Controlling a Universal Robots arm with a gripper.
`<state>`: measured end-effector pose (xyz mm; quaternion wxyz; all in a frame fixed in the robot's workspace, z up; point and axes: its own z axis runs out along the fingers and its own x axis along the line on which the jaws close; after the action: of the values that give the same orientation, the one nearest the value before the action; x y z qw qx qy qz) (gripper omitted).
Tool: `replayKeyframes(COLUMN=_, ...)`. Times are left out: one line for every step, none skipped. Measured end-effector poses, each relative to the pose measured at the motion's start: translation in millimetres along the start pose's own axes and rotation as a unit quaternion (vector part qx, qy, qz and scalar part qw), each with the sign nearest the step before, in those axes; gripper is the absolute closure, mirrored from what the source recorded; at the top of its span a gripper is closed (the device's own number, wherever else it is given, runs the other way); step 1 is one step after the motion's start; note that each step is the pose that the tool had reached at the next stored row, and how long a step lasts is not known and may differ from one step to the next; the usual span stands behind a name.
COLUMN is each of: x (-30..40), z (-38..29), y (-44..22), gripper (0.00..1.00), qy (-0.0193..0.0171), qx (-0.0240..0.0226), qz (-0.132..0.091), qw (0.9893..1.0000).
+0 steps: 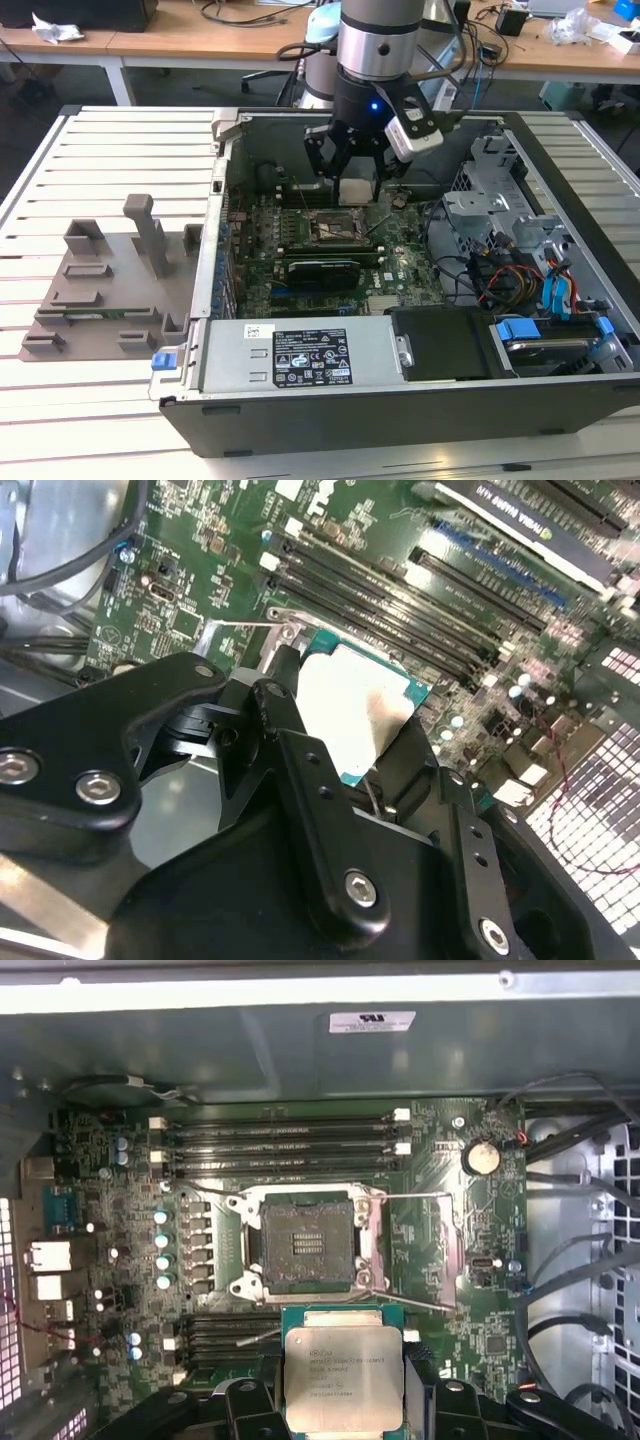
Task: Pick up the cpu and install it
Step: 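Pick up the cpu and move it towards the insertion slot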
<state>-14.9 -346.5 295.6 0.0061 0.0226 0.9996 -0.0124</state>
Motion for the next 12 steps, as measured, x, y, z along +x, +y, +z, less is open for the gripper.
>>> replayKeyframes(x=0.5, z=0.3, y=1.4, gripper=0.45, qy=0.0, qx=0.0, qz=0.0, qw=1.0)
replayKeyframes(x=1.0, z=0.6, y=2.4, gripper=0.45, qy=0.0, qx=0.0, qz=0.0, qw=1.0)
replayKeyframes(x=2.4, z=1.4, y=5.1, gripper=0.45, qy=0.0, qx=0.0001, qz=0.0, qw=1.0)
replayKeyframes(x=2.9, z=1.9, y=6.9, gripper=0.45, qy=0.0, qx=0.0001, qz=0.0, qw=1.0)
replayKeyframes(x=3.3, z=2.6, y=8.9, gripper=0.45, qy=0.0, qx=0.0, qz=0.0, qw=1.0)
replayKeyframes(x=3.6, z=3.4, y=10.9, gripper=0.45, qy=0.0, qx=0.0, qz=0.0, qw=1.0)
replayKeyframes(x=3.7, z=3.9, y=11.9, gripper=0.45, qy=0.0, qx=0.0, qz=0.0, qw=1.0)
replayKeyframes(x=3.8, z=4.6, y=12.7, gripper=0.45, qy=0.0, qx=0.0, qz=0.0, qw=1.0)
replayKeyframes(x=3.9, z=5.8, y=13.9, gripper=0.45, qy=0.0, qx=0.0, qz=0.0, qw=1.0)
replayKeyframes(x=3.9, z=6.2, y=14.1, gripper=0.45, qy=0.0, qx=0.0, qz=0.0, qw=1.0)
replayKeyframes(x=3.9, z=6.2, y=14.1, gripper=0.45, qy=0.0001, qx=0.0001, qz=0.0, qw=1.0)
replayKeyframes(x=3.9, z=6.4, y=14.1, gripper=0.45, qy=0.0, qx=0.0, qz=0.0, qw=1.0)
